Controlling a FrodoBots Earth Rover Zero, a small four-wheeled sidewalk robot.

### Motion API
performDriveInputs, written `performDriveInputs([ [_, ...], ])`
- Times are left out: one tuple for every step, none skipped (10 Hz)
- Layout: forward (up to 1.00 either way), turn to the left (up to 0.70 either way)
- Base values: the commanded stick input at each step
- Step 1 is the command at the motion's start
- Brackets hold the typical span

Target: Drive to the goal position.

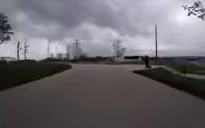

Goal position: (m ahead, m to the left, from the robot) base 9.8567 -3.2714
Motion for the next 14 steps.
performDriveInputs([
  [1.00, 0.00],
  [1.00, 0.00],
  [1.00, 0.00],
  [1.00, 0.00],
  [1.00, 0.00],
  [1.00, 0.14],
  [1.00, 0.27],
  [1.00, 0.27],
  [1.00, 0.15],
  [1.00, 0.00],
  [1.00, 0.00],
  [1.00, 0.00],
  [1.00, 0.00],
  [1.00, 0.00],
])
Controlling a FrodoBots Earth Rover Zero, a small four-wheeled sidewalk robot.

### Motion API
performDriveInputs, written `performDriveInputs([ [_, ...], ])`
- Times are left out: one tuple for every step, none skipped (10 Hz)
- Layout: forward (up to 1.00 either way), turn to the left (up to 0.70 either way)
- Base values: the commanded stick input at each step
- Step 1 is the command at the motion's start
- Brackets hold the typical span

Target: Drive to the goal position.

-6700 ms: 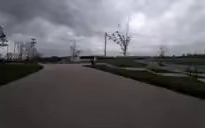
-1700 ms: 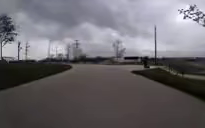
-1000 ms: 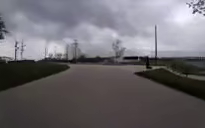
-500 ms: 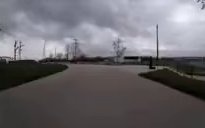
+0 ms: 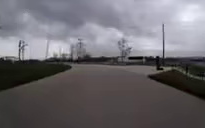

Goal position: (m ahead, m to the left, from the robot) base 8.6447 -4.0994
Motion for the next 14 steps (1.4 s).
performDriveInputs([
  [1.00, 0.00],
  [1.00, 0.08],
  [1.00, 0.27],
  [1.00, 0.27],
  [1.00, 0.00],
  [1.00, 0.00],
  [1.00, 0.00],
  [1.00, 0.00],
  [1.00, 0.00],
  [1.00, 0.00],
  [1.00, 0.00],
  [1.00, 0.00],
  [1.00, 0.00],
  [1.00, 0.00],
])
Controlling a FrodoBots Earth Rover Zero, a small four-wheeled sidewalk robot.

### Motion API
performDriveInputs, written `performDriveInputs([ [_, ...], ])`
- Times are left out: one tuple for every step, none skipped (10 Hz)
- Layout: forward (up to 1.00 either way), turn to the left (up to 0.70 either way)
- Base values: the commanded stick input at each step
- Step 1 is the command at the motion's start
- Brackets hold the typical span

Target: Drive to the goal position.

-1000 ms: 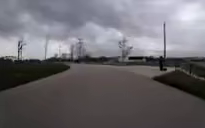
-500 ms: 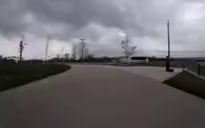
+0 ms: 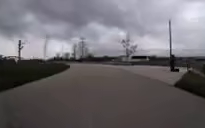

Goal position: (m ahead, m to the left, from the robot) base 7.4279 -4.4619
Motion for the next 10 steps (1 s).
performDriveInputs([
  [1.00, 0.00],
  [1.00, 0.00],
  [1.00, 0.00],
  [1.00, 0.00],
  [1.00, 0.00],
  [1.00, 0.27],
  [1.00, 0.27],
  [1.00, 0.06],
  [1.00, 0.00],
  [1.00, 0.00],
])
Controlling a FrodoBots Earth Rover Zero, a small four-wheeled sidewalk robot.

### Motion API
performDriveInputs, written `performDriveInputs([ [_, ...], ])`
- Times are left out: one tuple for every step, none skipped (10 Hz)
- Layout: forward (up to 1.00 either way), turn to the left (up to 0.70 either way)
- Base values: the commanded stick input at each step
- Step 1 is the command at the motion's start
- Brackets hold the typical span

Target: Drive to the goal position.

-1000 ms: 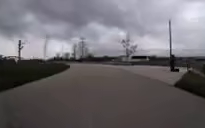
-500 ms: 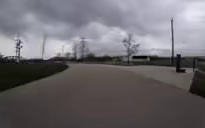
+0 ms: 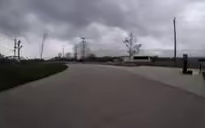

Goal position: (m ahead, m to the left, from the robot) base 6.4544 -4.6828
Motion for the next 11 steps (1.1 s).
performDriveInputs([
  [1.00, 0.00],
  [1.00, 0.00],
  [1.00, 0.00],
  [1.00, 0.00],
  [1.00, 0.00],
  [1.00, 0.00],
  [1.00, 0.00],
  [1.00, 0.00],
  [1.00, 0.00],
  [1.00, 0.00],
  [1.00, 0.00],
])
